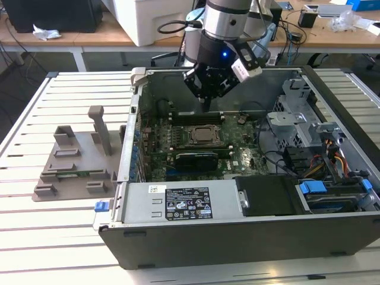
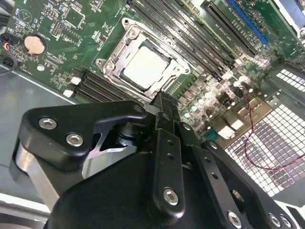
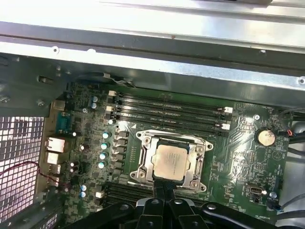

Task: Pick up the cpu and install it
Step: 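Install the second cpu locking lever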

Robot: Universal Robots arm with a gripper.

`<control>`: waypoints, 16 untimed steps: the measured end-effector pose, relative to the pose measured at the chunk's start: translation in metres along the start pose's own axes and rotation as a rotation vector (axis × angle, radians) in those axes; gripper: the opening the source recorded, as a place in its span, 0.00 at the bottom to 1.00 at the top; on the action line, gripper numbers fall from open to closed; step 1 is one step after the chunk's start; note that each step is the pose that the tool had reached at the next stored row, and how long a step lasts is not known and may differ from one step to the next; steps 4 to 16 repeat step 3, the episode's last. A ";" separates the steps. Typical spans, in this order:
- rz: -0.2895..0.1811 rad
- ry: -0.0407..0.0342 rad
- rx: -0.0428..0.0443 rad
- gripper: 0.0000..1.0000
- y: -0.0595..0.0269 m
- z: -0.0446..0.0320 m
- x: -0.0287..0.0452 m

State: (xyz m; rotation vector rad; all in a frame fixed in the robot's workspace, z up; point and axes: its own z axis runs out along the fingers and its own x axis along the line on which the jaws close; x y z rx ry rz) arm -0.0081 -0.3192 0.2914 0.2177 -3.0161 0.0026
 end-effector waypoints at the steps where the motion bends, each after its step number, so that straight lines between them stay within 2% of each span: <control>1: 0.000 0.0000 0.0000 0.11 0.0000 -0.0001 0.0000; 16: 0.000 0.0000 0.0000 0.11 0.0000 -0.0002 0.0000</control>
